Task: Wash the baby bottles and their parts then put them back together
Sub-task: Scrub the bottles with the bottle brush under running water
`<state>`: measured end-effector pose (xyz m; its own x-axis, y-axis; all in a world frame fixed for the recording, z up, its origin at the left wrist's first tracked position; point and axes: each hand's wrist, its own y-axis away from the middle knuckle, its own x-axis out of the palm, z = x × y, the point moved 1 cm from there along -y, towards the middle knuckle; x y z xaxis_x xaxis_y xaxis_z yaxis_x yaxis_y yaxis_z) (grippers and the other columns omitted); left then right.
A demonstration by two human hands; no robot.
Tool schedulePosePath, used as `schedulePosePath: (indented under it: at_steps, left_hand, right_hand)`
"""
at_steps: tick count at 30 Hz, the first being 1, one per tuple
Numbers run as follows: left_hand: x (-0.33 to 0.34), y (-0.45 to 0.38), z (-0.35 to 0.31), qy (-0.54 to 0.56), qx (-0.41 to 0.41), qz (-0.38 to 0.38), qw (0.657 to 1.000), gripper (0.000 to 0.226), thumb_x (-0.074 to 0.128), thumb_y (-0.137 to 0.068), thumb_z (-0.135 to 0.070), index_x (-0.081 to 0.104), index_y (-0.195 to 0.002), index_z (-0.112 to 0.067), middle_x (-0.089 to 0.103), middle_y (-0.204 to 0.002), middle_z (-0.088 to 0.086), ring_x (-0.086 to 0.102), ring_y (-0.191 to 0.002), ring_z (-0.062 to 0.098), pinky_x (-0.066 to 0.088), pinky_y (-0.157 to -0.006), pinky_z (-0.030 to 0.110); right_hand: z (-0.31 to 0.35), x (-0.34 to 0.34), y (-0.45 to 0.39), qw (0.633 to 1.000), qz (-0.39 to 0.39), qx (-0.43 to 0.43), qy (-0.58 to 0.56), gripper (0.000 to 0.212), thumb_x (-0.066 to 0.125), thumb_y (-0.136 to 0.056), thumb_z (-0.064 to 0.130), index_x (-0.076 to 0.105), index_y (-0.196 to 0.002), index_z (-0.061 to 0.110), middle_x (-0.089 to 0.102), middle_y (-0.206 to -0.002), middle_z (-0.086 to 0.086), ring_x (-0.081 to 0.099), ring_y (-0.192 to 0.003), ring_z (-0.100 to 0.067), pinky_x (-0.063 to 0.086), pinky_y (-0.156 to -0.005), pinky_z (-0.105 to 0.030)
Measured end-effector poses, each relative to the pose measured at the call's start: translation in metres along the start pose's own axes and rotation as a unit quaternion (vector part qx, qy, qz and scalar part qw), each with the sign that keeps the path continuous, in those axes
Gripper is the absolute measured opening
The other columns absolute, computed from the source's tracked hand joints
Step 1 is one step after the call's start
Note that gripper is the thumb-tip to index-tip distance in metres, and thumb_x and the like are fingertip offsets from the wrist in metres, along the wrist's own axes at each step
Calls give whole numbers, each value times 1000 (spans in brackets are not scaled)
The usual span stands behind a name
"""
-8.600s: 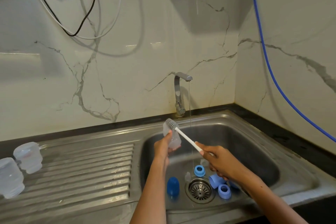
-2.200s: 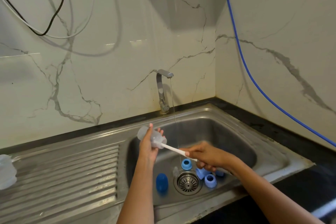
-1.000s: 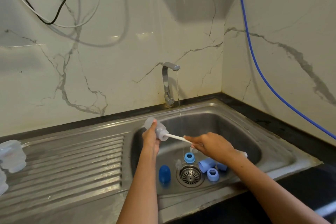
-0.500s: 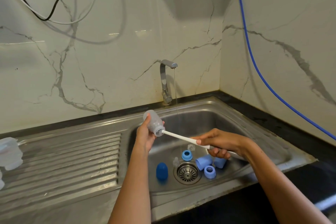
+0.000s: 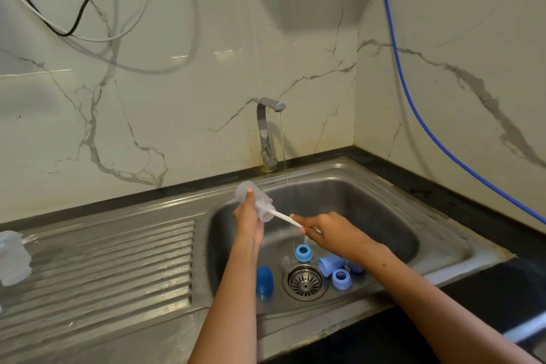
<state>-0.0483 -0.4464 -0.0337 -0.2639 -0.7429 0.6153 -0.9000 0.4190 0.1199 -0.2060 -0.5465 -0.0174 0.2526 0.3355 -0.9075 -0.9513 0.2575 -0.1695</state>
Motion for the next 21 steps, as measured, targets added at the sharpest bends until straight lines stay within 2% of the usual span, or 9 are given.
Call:
schedulePosePath:
  at_steps: [2, 3, 6, 8, 10, 13, 16, 18, 21]
  left_hand:
    - [-3, -3, -3, 16, -7, 3, 1000, 50, 50, -98, -26, 39, -134, 7, 60, -94, 18, 61, -82, 25, 50, -85, 41]
    - [-7, -7, -6, 42, -13, 10, 999, 51, 49, -98, -26, 36, -136, 6, 58, -95, 19, 61, -83, 26, 50, -87, 44]
    - [-15, -12, -22, 129, -36, 35, 990, 52, 50, -98, -26, 29, -140, -5, 51, -112, 21, 60, -89, 30, 56, -75, 47]
    - [-14, -12, -25, 138, -36, 48, 989, 50, 51, -97, -27, 30, -138, -10, 49, -117, 22, 60, -91, 30, 57, -70, 45]
    - [-13, -9, -23, 124, -28, 35, 991, 47, 53, -96, -26, 31, -135, -10, 51, -115, 21, 60, -96, 30, 55, -80, 47]
    - [-20, -16, -21, 126, -2, -32, 992, 58, 57, -94, -23, 30, -140, 1, 49, -130, 20, 54, -115, 31, 46, -100, 49]
    - [-19, -16, -15, 96, 0, -51, 994, 62, 62, -90, -18, 30, -141, -2, 44, -137, 21, 49, -124, 33, 44, -101, 51]
    - [-16, -12, -11, 66, -16, -35, 997, 61, 62, -90, -17, 32, -140, -2, 43, -136, 22, 49, -124, 33, 47, -97, 50]
    - [-13, -9, -17, 77, -24, -6, 997, 53, 60, -91, -17, 37, -136, 0, 42, -137, 23, 50, -123, 33, 53, -84, 47]
  right_hand:
    - [3, 4, 0, 1000, 8, 3, -11, 39, 42, -102, 27, 47, -141, 32, 60, -78, -6, 48, -62, -14, 44, -63, -31]
    - [4, 4, 2, 994, 35, 11, -99, 38, 44, -101, 28, 50, -138, 33, 58, -72, -4, 46, -57, -11, 43, -55, -28]
    - [-9, -12, 12, 915, 140, 89, -367, 32, 50, -98, 34, 57, -128, 44, 41, -56, 3, 31, -43, -6, 28, -37, -18]
    - [-17, -22, 17, 885, 183, 116, -412, 30, 50, -98, 34, 59, -123, 47, 37, -56, 3, 28, -43, -6, 25, -36, -17]
    - [-19, -23, 20, 882, 191, 120, -414, 29, 50, -98, 34, 60, -123, 47, 38, -56, 3, 28, -43, -6, 25, -37, -17]
    - [-17, -16, 20, 942, 110, 65, -310, 31, 52, -98, 33, 60, -126, 40, 49, -55, 11, 36, -46, -4, 32, -41, -19]
    - [-15, -7, 16, 997, -16, 4, -72, 37, 47, -100, 30, 53, -135, 37, 57, -65, 9, 42, -52, -6, 41, -54, -26]
    - [-11, -4, 15, 997, -61, 8, 56, 40, 40, -102, 35, 42, -141, 42, 52, -66, 5, 42, -53, -10, 40, -56, -28]
    - [-4, 2, 15, 987, -78, 9, 143, 43, 32, -104, 38, 28, -146, 45, 52, -68, -1, 50, -57, -17, 45, -58, -34]
